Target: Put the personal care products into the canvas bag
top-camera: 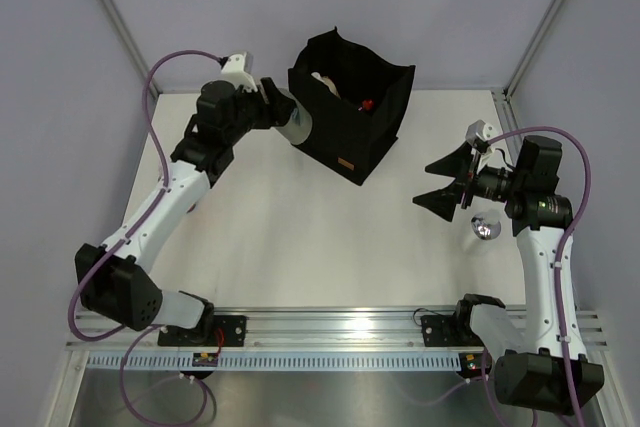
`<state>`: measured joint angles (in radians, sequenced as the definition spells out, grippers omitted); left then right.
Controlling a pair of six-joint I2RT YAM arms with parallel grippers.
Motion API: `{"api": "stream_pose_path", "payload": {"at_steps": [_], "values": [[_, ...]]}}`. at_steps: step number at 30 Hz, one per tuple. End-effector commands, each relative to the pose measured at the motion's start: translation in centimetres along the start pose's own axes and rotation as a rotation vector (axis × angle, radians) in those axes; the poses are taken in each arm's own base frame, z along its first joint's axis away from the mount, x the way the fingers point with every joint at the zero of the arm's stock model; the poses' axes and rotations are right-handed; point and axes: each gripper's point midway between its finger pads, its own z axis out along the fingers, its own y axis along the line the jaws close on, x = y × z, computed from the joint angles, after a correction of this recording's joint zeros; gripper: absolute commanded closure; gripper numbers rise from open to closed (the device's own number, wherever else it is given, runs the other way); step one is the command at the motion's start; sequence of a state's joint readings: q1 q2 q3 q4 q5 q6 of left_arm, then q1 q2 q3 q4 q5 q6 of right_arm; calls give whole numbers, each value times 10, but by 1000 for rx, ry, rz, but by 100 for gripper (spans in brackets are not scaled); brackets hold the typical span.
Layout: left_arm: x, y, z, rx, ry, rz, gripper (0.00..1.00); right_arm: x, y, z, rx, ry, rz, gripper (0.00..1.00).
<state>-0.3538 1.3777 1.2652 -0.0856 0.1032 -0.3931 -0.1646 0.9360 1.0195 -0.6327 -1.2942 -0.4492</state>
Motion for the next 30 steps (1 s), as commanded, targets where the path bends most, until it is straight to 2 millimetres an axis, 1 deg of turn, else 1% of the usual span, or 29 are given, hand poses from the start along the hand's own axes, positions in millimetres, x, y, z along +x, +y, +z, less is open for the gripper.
{"api": "stream_pose_path", "payload": {"at_steps": [1, 2, 3, 4, 6, 7, 8, 9, 10, 11, 12, 13, 14, 15, 16, 17, 18, 20, 21, 23, 24, 27, 28, 30], "values": [[-131, -87, -47, 193, -377, 12, 100, -2, 0, -3, 16, -8, -20, 1], [-136, -99, -50, 210, -389, 9, 100, -2, -1, -4, 18, -8, -17, 1], [-144, -105, -51, 217, -408, 3, 100, -2, -1, -4, 19, -8, -17, 1], [-158, -111, -49, 218, -436, -10, 100, -2, -1, -4, 22, -8, -15, 0], [-168, -120, -43, 233, -448, -23, 100, -1, -3, -5, 29, -6, -15, 0], [-187, -130, -48, 254, -481, -43, 100, -1, -3, -5, 31, -6, -14, 1], [-183, -128, -28, 245, -459, -52, 100, -1, -4, -5, 35, -5, -11, 0], [-187, -132, -22, 251, -461, -61, 100, -1, -4, -5, 35, -6, -13, 0], [-206, -142, -27, 277, -495, -85, 100, 0, -5, -5, 36, -5, -11, 0], [-199, -142, -5, 273, -472, -98, 100, 0, -6, -5, 37, -4, -3, 0], [-201, -145, 2, 280, -470, -106, 100, 1, -6, -5, 37, -3, -2, 1], [-203, -144, 12, 254, -472, -107, 100, 1, -6, -5, 38, -2, 0, 0], [-207, -148, 29, 255, -479, -107, 100, 1, -7, -5, 38, -2, 1, 1], [-206, -147, 40, 248, -472, -108, 100, 1, -7, -5, 38, -2, 1, 1], [-200, -145, 53, 236, -444, -107, 100, 1, -7, -5, 38, -2, 4, 1], [-213, -150, 53, 243, -474, -100, 100, 1, -7, -5, 38, -2, 4, 0], [-195, -142, 78, 220, -433, -94, 100, 2, -7, -5, 39, 0, 6, 1], [-184, -134, 92, 192, -412, -87, 100, 3, -8, -5, 42, 4, 12, 0], [-168, -127, 103, 172, -380, -88, 100, 2, -8, -5, 42, 4, 6, 0], [-155, -123, 110, 170, -363, -78, 100, 2, -8, -5, 39, 4, 10, 0], [-138, -116, 118, 155, -325, -68, 100, 2, -8, -5, 38, 5, 13, 1], [-120, -113, 125, 160, -283, -51, 100, 3, -9, -5, 34, 7, 22, 0], [-109, -111, 132, 162, -252, -49, 100, 3, -10, -4, 34, 7, 24, 1], [-96, -114, 138, 187, -206, -60, 100, 3, -11, -4, 36, 9, 24, 1]]}}
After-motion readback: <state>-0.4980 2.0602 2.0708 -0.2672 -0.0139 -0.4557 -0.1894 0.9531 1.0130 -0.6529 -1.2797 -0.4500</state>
